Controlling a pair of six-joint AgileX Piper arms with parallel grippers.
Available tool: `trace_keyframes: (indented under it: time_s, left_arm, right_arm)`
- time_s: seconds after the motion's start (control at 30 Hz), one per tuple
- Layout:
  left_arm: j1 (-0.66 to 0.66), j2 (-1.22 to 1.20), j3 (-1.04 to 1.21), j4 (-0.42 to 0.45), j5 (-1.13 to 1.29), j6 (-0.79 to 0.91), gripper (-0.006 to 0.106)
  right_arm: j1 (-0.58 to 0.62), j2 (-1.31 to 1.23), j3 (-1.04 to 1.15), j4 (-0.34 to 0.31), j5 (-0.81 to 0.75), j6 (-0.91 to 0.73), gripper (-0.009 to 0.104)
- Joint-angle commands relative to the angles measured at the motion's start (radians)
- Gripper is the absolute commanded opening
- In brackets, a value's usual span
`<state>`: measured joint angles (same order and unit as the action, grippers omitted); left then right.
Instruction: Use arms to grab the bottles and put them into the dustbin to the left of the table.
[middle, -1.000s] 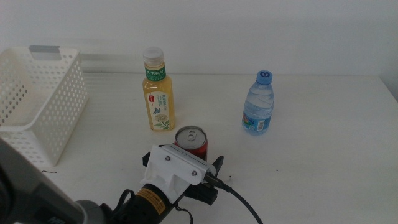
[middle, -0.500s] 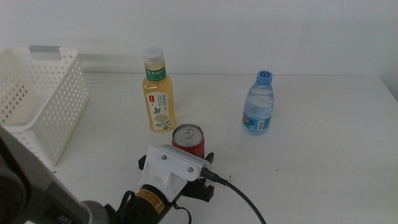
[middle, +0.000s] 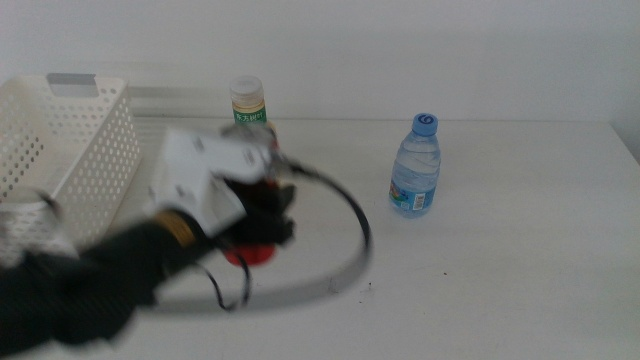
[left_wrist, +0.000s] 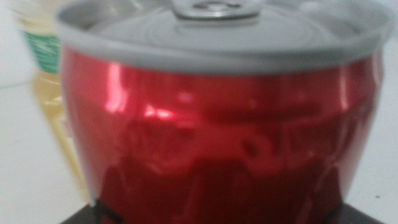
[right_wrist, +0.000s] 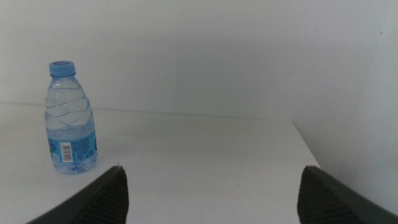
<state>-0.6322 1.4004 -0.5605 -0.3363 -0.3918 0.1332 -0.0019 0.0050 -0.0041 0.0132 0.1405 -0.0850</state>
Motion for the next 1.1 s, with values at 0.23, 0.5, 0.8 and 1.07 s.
trace_keyframes:
  time_s: [0.23, 0.5, 0.8, 1.07]
  left_arm:
    - [0.336, -0.089, -0.396, 0.108, 0.718, 0.080, -0.002]
    - [0.722, 0.053, -0.836, 0.105, 1.226, 0.256, -0.002]
    - [0.913, 0.381, -1.229, 0.087, 1.518, 0.296, -0.002]
    - [0.913, 0.560, -1.258, 0.150, 1.456, 0.285, -0.002]
  right_arm:
    - [-0.009, -0.005, 0.004, -0.007, -0.009, -0.003, 0.081]
    - [-0.009, -0.005, 0.004, -0.007, -0.009, -0.003, 0.081]
    - [-0.009, -0.005, 0.004, -0.007, -0.009, -0.003, 0.081]
    - [-0.009, -0.005, 0.004, -0.007, -0.009, -0.003, 0.081]
